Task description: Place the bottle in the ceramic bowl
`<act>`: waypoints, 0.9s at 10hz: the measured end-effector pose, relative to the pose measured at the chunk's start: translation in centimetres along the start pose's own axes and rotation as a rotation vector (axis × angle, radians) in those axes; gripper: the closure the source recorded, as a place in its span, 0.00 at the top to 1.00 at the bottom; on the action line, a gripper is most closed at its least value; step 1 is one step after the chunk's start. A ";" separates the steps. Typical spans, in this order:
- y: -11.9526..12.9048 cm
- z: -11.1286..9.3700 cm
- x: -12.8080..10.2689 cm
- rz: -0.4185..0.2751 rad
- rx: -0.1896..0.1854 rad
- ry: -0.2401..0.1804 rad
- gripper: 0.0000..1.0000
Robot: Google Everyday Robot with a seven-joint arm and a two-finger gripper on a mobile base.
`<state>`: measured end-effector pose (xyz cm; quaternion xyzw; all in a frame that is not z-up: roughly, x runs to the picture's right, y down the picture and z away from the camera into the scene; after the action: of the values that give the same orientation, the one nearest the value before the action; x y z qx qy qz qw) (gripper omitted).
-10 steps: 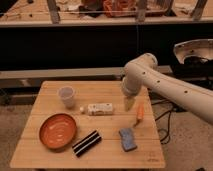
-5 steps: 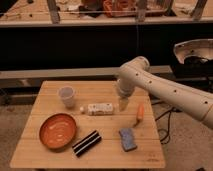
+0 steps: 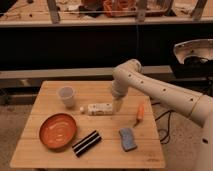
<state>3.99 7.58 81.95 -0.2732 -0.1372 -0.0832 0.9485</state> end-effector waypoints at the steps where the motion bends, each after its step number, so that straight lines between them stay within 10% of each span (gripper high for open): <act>1: -0.3 1.0 -0.8 -0.008 -0.015 -0.013 0.80; 9: -0.1 6.6 -1.8 0.006 -0.070 -0.086 0.80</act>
<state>0.86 11.25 86.85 -0.3100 -0.1741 -0.0733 0.9318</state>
